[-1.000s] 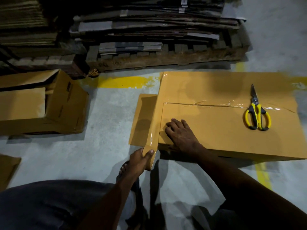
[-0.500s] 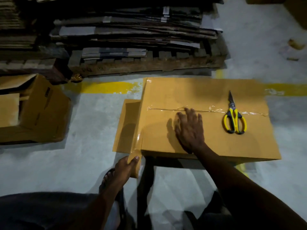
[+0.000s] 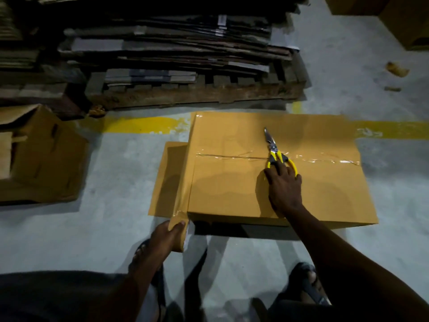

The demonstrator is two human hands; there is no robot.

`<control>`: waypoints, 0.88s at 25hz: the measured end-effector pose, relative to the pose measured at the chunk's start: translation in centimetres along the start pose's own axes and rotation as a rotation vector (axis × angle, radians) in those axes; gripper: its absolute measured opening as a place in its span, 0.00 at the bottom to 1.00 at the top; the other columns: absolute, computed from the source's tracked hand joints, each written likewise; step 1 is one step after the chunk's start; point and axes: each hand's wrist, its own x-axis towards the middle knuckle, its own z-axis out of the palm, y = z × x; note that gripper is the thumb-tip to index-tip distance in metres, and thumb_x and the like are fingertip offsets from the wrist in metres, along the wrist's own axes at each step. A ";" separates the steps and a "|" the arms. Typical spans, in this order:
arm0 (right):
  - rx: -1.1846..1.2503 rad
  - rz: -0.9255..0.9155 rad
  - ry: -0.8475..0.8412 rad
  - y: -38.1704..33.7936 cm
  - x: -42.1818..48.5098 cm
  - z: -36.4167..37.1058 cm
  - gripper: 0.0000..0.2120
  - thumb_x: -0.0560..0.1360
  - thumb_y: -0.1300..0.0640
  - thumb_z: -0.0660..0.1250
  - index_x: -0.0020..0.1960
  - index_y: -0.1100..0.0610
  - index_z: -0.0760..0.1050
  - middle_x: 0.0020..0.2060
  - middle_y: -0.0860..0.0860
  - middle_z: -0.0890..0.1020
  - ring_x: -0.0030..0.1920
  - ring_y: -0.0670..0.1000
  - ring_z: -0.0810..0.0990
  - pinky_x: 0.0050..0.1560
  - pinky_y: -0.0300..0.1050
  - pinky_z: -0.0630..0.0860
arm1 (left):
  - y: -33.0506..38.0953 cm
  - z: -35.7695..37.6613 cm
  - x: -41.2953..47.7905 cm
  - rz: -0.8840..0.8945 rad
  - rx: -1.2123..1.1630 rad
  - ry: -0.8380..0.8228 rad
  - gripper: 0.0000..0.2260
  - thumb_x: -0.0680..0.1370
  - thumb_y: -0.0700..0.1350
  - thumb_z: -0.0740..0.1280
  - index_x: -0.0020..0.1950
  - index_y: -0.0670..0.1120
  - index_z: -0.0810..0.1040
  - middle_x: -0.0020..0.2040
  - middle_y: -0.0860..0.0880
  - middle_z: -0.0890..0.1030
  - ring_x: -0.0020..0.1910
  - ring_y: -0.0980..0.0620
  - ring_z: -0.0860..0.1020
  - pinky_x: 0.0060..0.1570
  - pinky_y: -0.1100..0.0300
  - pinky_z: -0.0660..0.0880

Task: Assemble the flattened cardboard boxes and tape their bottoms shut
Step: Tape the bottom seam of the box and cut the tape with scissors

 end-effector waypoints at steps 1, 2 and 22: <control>-0.003 -0.064 -0.012 -1.3 0.2 -0.3 0.22 0.74 0.60 0.66 0.67 0.49 0.71 0.74 0.55 0.64 0.71 0.62 0.64 0.64 0.67 0.67 | 0.2 -0.1 -0.4 -0.014 0.017 -0.012 0.10 0.72 0.54 0.71 0.41 0.48 0.78 0.41 0.47 0.80 0.48 0.41 0.81 0.47 0.53 0.76; -0.008 -0.111 0.018 -2.4 0.7 -0.5 0.21 0.74 0.59 0.66 0.67 0.50 0.72 0.74 0.55 0.65 0.71 0.63 0.63 0.65 0.66 0.65 | 0.2 -0.2 -0.4 -0.035 0.037 -0.040 0.08 0.75 0.52 0.70 0.44 0.49 0.77 0.43 0.48 0.80 0.47 0.43 0.80 0.45 0.55 0.77; -0.054 -0.584 -0.024 -17.3 13.6 -0.4 0.31 0.81 0.41 0.38 0.81 0.54 0.45 0.80 0.51 0.47 0.80 0.53 0.46 0.74 0.66 0.42 | -1.7 -0.6 0.9 0.080 0.120 -0.059 0.07 0.72 0.56 0.69 0.42 0.53 0.78 0.40 0.53 0.82 0.41 0.54 0.80 0.45 0.54 0.78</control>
